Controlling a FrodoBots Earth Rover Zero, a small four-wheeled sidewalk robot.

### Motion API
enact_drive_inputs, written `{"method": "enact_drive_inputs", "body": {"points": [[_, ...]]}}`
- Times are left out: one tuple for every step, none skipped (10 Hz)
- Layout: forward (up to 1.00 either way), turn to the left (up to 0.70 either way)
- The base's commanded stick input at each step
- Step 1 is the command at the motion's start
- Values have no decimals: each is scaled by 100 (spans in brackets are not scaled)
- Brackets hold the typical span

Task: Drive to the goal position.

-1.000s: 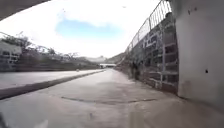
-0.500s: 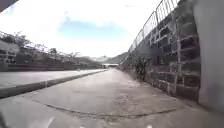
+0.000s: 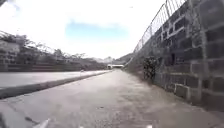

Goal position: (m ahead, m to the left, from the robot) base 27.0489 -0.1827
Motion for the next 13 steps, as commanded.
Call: {"method": "enact_drive_inputs", "body": {"points": [[100,0],[100,0],[100,0],[100,0],[100,0],[100,0],[100,0],[100,0],[100,0],[100,0],[100,0],[100,-27],[100,-27]]}}
